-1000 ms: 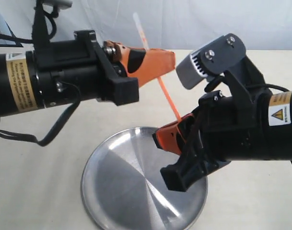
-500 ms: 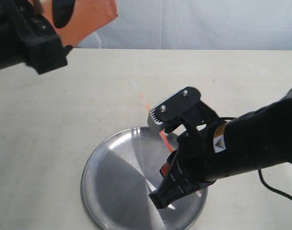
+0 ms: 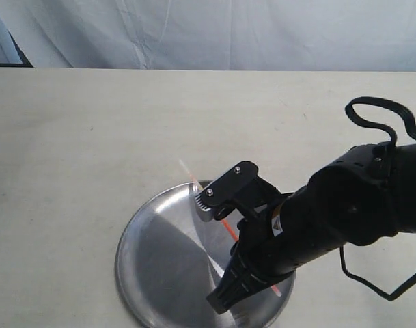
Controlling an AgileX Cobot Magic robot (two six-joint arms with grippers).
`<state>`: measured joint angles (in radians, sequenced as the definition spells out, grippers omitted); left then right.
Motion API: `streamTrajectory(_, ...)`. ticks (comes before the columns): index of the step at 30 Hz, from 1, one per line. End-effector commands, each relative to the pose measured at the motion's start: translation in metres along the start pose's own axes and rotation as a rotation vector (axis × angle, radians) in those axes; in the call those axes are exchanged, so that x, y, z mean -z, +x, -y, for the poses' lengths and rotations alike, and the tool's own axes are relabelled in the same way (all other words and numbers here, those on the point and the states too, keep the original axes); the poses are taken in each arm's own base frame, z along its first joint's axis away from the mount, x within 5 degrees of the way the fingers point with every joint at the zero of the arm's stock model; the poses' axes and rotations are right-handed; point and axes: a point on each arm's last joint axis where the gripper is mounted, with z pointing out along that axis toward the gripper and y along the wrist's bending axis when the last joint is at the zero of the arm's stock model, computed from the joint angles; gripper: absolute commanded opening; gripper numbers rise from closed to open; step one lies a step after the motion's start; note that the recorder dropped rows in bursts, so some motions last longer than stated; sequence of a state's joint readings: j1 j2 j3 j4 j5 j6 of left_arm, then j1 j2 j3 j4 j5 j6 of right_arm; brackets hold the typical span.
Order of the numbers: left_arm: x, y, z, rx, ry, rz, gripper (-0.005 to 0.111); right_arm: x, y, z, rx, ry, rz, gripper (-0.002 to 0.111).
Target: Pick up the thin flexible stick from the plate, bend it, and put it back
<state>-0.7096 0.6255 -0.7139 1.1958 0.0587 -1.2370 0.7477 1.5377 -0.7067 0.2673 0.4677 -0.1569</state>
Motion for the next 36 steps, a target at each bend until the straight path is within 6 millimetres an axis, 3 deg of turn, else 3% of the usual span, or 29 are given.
streamTrajectory(1,0.018,-0.008,-0.010,-0.018,-0.098,0.032,0.009,-0.001,-0.002,0.002,0.019,0.013,0.037,-0.001)
streamTrajectory(3,0.023,-0.004,-0.016,-0.009,-0.161,0.003,0.009,-0.001,-0.004,0.002,0.019,0.015,0.054,-0.001)
streamTrajectory(6,0.031,0.025,-0.036,0.170,-0.415,-0.207,0.009,-0.001,-0.006,0.003,0.019,0.020,0.077,-0.001)
streamTrajectory(8,0.035,0.043,-0.042,0.088,-0.488,-0.328,0.008,-0.003,-0.007,0.003,0.021,0.023,0.082,-0.001)
streamTrajectory(10,0.035,0.055,-0.042,-0.032,-0.468,-0.387,0.005,-0.007,-0.006,0.004,0.019,0.025,0.068,-0.001)
streamTrajectory(14,0.030,0.065,-0.037,-0.112,-0.380,-0.358,0.000,-0.024,0.000,0.006,0.023,0.031,-0.018,-0.001)
streamTrajectory(16,0.029,0.066,-0.036,-0.152,-0.355,-0.342,0.000,-0.030,0.002,0.007,0.020,0.032,-0.041,0.009)
streamTrajectory(19,0.029,0.069,-0.036,-0.159,-0.352,-0.350,0.000,-0.031,0.001,0.006,-0.017,0.023,-0.039,0.044)
streamTrajectory(22,0.029,0.073,-0.036,-0.155,-0.349,-0.358,0.000,-0.025,0.000,0.004,-0.042,0.010,-0.022,0.056)
streamTrajectory(26,0.028,0.085,-0.033,-0.188,-0.307,-0.357,0.000,-0.004,-0.005,0.001,-0.041,-0.002,0.060,0.041)
streamTrajectory(31,0.029,0.111,-0.028,-0.096,-0.248,-0.369,0.000,0.046,-0.011,-0.005,-0.013,-0.018,0.247,0.002)
streamTrajectory(36,0.037,0.143,-0.029,-0.067,-0.246,-0.456,0.000,0.096,-0.008,-0.010,0.029,-0.024,0.439,0.000)
